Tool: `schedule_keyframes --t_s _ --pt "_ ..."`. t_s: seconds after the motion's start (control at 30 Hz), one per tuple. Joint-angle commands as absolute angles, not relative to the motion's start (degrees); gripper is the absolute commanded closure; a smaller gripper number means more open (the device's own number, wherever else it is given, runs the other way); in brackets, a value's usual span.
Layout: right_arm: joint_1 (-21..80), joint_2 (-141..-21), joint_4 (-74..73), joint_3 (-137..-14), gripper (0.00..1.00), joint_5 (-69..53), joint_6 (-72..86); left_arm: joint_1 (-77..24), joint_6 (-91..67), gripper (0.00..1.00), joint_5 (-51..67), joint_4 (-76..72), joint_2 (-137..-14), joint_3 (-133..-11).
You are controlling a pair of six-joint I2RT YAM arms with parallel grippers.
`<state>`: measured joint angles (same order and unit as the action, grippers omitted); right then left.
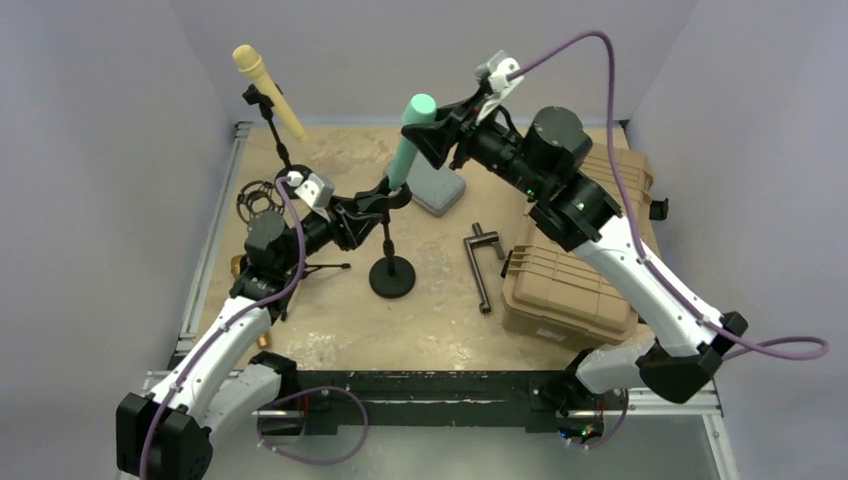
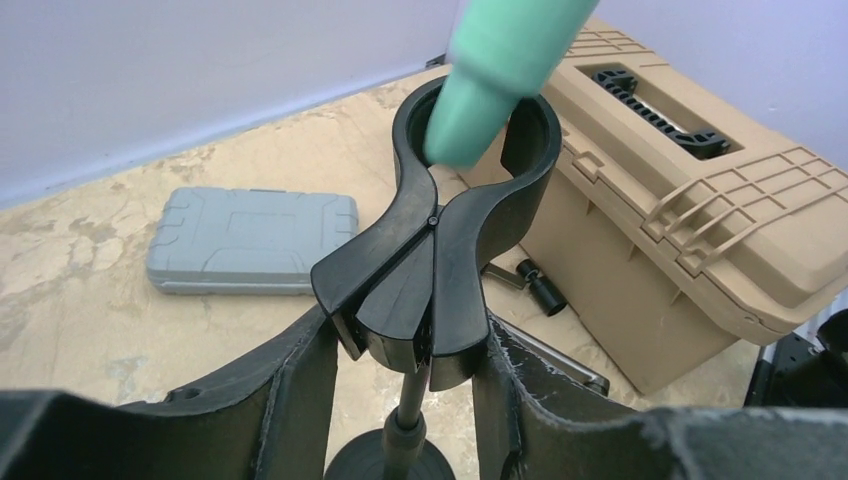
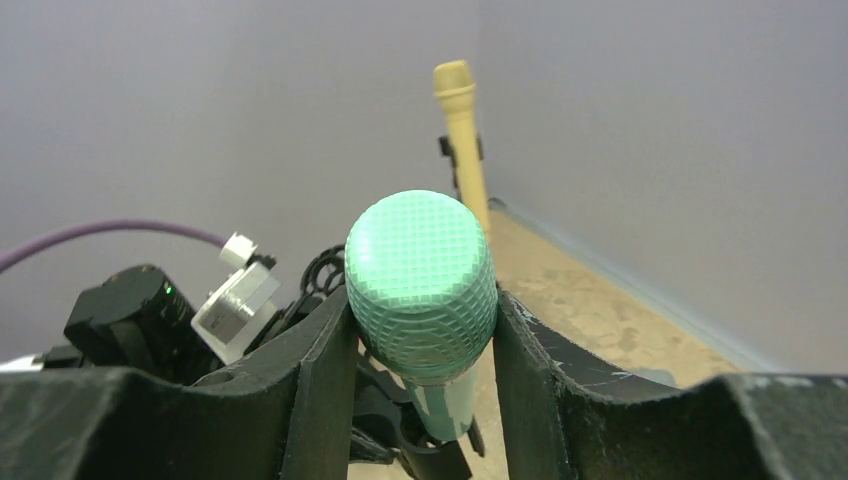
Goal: Remove the microphone from the stand
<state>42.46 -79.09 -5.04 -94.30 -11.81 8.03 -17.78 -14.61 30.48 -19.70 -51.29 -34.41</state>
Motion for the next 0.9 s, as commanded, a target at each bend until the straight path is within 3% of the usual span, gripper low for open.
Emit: schedule_keyframes --t_s 0.0,0.43,0.73,0.87 --pt "41.20 -71.76 -1.56 -92.58 1.00 6.18 4.93 -17.84 -10.92 1.00 26.19 -15.66 -49.11 -35.39" --pt "41.20 -69.82 -10.17 -83.10 1.00 7.21 9.38 -18.37 -11.06 0.99 21.35 -13.69 -49.33 -36.75" --pt "41.16 -74.58 -24.30 -75.11 1.00 5.03 16.79 -18.37 -12.96 0.61 19.43 -11.68 -47.38 -37.47" --pt "41.20 -76.94 -25.68 -71.90 1.00 2.53 19.36 -18.37 -13.72 0.52 20.61 -10.34 -47.35 -38.67"
